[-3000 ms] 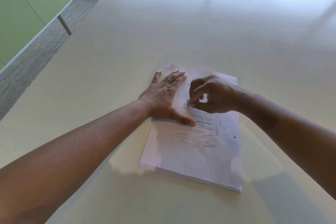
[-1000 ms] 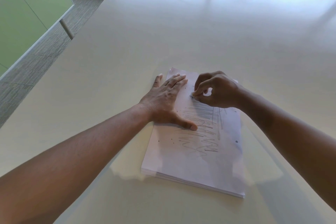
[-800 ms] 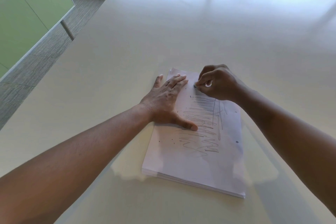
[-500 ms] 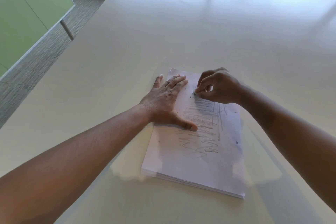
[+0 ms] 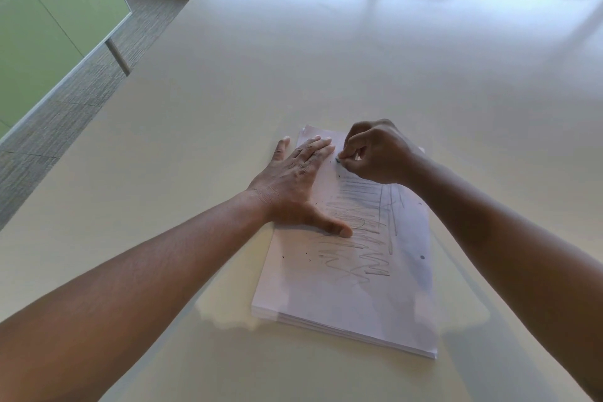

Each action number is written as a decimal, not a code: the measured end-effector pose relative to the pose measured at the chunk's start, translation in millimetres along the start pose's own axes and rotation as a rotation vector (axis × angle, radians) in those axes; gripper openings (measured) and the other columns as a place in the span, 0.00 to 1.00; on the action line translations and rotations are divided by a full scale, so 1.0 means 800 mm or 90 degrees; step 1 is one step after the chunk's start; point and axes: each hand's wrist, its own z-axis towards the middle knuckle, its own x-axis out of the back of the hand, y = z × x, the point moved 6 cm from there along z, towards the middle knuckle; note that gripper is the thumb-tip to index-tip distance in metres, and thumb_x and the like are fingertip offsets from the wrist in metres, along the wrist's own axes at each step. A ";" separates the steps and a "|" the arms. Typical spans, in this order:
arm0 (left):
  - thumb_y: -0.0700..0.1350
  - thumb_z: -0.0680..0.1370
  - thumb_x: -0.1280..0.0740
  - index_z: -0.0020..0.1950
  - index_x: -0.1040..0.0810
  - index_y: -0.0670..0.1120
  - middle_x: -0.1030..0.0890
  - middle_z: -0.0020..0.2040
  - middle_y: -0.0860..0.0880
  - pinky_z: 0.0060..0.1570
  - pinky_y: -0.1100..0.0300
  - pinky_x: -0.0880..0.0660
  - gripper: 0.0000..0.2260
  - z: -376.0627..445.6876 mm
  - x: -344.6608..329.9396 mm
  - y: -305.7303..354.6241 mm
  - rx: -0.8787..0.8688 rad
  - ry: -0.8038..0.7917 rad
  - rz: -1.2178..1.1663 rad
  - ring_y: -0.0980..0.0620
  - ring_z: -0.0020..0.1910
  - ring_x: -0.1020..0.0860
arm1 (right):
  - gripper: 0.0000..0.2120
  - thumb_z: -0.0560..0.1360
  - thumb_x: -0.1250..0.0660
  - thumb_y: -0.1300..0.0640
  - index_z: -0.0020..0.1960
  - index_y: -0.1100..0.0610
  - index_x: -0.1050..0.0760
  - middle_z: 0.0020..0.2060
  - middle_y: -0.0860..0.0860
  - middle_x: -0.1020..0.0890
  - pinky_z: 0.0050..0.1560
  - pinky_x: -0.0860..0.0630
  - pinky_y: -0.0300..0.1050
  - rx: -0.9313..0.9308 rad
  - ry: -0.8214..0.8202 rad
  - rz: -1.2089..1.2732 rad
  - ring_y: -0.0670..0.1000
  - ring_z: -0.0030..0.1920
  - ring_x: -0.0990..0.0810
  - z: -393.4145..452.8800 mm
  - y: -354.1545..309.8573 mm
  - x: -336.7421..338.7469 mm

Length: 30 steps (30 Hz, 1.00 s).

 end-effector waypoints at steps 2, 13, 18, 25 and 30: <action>0.89 0.52 0.45 0.85 0.55 0.49 0.54 0.85 0.54 0.78 0.41 0.67 0.71 0.001 0.000 0.001 -0.004 0.005 -0.009 0.60 0.82 0.61 | 0.02 0.70 0.25 0.60 0.39 0.56 0.14 0.37 0.49 0.18 0.37 0.24 0.37 0.031 -0.018 0.022 0.45 0.33 0.21 -0.002 -0.011 -0.009; 0.89 0.51 0.46 0.85 0.55 0.49 0.54 0.85 0.54 0.79 0.40 0.66 0.72 0.001 -0.002 0.000 -0.001 0.001 -0.008 0.59 0.82 0.60 | 0.02 0.71 0.24 0.59 0.39 0.55 0.14 0.38 0.48 0.17 0.39 0.22 0.40 0.034 -0.032 0.037 0.45 0.34 0.20 -0.001 -0.010 -0.008; 0.88 0.52 0.44 0.85 0.56 0.48 0.55 0.85 0.54 0.79 0.41 0.66 0.71 0.001 0.000 0.001 0.002 -0.012 0.002 0.59 0.82 0.60 | 0.01 0.69 0.23 0.59 0.39 0.55 0.14 0.38 0.47 0.17 0.39 0.21 0.42 0.042 -0.109 0.044 0.45 0.35 0.20 -0.010 -0.008 -0.009; 0.88 0.52 0.44 0.85 0.55 0.48 0.54 0.85 0.54 0.79 0.41 0.66 0.71 0.000 0.001 0.001 0.001 -0.006 -0.003 0.59 0.82 0.60 | 0.03 0.69 0.24 0.59 0.39 0.52 0.14 0.37 0.44 0.18 0.38 0.26 0.32 -0.052 -0.011 0.008 0.41 0.34 0.21 0.000 0.016 0.008; 0.89 0.51 0.44 0.85 0.54 0.48 0.54 0.85 0.54 0.79 0.41 0.66 0.72 0.001 -0.001 0.000 0.005 -0.005 -0.003 0.59 0.82 0.60 | 0.02 0.69 0.22 0.59 0.38 0.55 0.14 0.37 0.45 0.17 0.39 0.23 0.37 -0.013 -0.128 0.032 0.43 0.35 0.20 -0.012 0.008 0.003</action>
